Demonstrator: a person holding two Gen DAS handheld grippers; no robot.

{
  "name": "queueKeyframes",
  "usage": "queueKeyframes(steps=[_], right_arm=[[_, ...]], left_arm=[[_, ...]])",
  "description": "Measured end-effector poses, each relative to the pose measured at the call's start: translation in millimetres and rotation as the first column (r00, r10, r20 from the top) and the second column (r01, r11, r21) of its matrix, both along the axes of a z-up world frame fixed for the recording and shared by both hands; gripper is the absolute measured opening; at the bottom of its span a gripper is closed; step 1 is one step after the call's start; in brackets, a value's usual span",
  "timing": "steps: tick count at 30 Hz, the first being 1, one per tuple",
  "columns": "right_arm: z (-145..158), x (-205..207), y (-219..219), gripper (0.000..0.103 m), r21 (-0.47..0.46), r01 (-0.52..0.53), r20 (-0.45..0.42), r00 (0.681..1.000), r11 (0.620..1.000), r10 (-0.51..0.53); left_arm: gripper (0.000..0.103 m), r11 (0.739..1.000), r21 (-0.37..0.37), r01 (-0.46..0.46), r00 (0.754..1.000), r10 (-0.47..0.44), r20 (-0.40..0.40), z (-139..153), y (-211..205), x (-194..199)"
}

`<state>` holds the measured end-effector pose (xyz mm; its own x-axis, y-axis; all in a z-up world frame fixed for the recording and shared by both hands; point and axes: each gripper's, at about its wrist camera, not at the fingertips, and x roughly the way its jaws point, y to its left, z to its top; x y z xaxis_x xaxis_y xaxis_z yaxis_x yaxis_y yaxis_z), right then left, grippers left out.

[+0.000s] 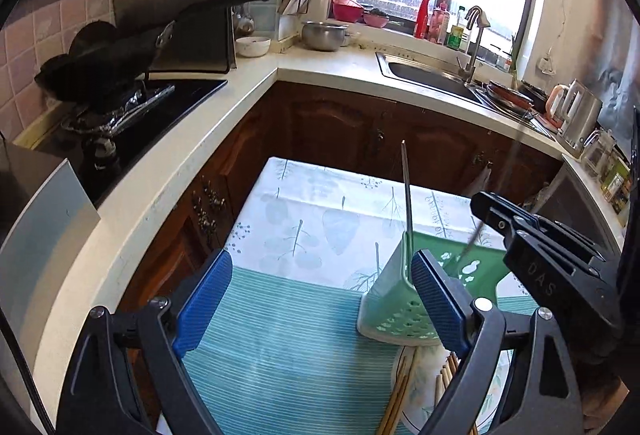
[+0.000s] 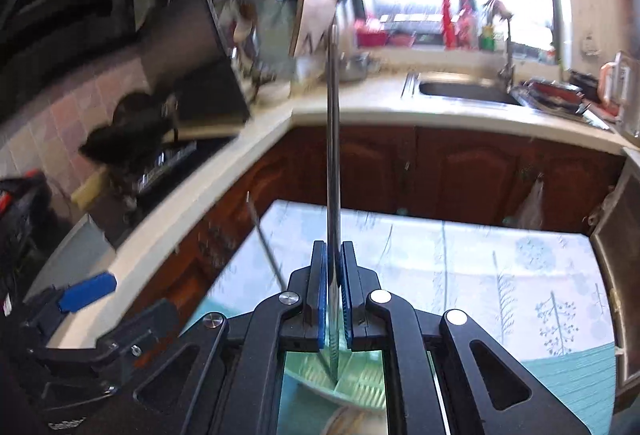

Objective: Organize utensils
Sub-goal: 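Lift the steel chopstick with the right gripper and drop it into the green basket, then lower the right gripper onto a brown wooden chopstick and close on it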

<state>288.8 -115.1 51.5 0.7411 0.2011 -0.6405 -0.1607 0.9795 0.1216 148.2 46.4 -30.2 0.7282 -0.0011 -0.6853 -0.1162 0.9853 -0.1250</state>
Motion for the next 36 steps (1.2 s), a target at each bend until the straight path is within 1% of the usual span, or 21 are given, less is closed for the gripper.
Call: queueKeyframes(steps=[1,3,4,5,7,12,14,17,21,24,26,28,31,33,34,35,36], right_arm=[[-3.7,-0.1,2.8,0.020,-0.002,-0.005,-0.008,1.000,1.000,0.005],[-7.9,-5.6,5.7,0.030,0.008,-0.007,-0.008,1.000,1.000,0.007],[-7.8,-7.7,5.0,0.032,0.019,-0.006,-0.004,1.000,1.000,0.006],[-6.9,-10.1,4.2,0.032,0.031,-0.008,-0.005,1.000,0.999,0.008],[-4.0,-29.3,-2.4,0.032,0.056,-0.007,-0.011,1.000,0.998,0.008],[7.2,-67.7,-19.7,0.032,0.085,-0.002,-0.035,0.999,0.996,0.005],[8.6,-85.3,-26.7,0.032,0.089,0.006,-0.057,0.998,0.996,-0.001],[6.4,-122.1,-37.2,0.032,0.075,0.000,-0.096,0.995,0.997,0.007],[-9.5,-165.1,-55.5,0.032,0.058,0.001,-0.183,0.983,0.998,0.010],[-25.3,-193.9,-69.9,0.028,0.040,0.003,-0.249,0.969,0.999,0.007],[-39.8,-208.7,-81.1,0.024,0.016,-0.001,-0.304,0.953,1.000,0.006],[-54.4,-225.6,-94.9,0.022,-0.002,-0.002,-0.345,0.938,1.000,0.001],[-76.1,-241.9,-114.9,0.019,-0.020,0.006,-0.398,0.917,1.000,-0.013],[-93.5,-248.0,-128.5,0.017,-0.010,0.011,-0.446,0.895,1.000,-0.014],[-101.8,-251.5,-133.7,0.016,-0.004,0.010,-0.471,0.882,1.000,-0.011],[-111.4,-254.8,-138.6,0.016,-0.001,0.010,-0.496,0.869,1.000,-0.009],[-117.6,-253.2,-141.3,0.015,0.001,0.007,-0.513,0.858,1.000,-0.005]], left_arm=[[0.090,1.000,-0.001,-0.002,1.000,0.002,-0.006,-2.1,-0.1,-1.8],[0.090,1.000,-0.009,0.003,1.000,-0.004,-0.024,-7.5,0.8,-5.1],[0.090,1.000,-0.011,0.007,1.000,-0.007,-0.030,-8.6,0.2,-7.7],[0.090,1.000,-0.014,0.011,0.999,-0.011,-0.037,-9.9,0.5,-10.0],[0.090,1.000,-0.009,0.014,0.999,-0.014,-0.052,-11.1,0.0,-15.9],[0.090,0.999,0.043,0.033,0.997,-0.030,-0.068,-9.9,-7.8,-35.2],[0.090,0.997,0.057,0.048,0.997,-0.044,-0.067,-9.4,-12.8,-44.7],[0.090,0.994,0.065,0.084,0.994,-0.079,-0.072,-10.2,-23.9,-61.0],[0.090,0.987,0.070,0.147,0.987,-0.142,-0.081,-12.3,-43.0,-80.5],[0.090,0.978,0.045,0.205,0.975,-0.200,-0.102,-17.0,-61.8,-93.7],[0.090,0.969,0.027,0.246,0.963,-0.241,-0.124,-21.8,-75.7,-100.4],[0.090,0.957,0.013,0.291,0.946,-0.286,-0.154,-29.2,-91.0,-105.6],[0.089,0.943,-0.012,0.332,0.925,-0.327,-0.193,-40.1,-106.7,-109.0],[0.085,0.936,-0.042,0.348,0.911,-0.349,-0.220,-49.2,-115.9,-109.9],[0.080,0.933,-0.057,0.356,0.903,-0.359,-0.236,-54.3,-119.4,-110.6],[0.072,0.930,-0.070,0.362,0.896,-0.367,-0.251,-58.9,-123.0,-110.3],[0.068,0.927,-0.081,0.366,0.889,-0.374,-0.266,-63.4,-125.4,-109.1]])
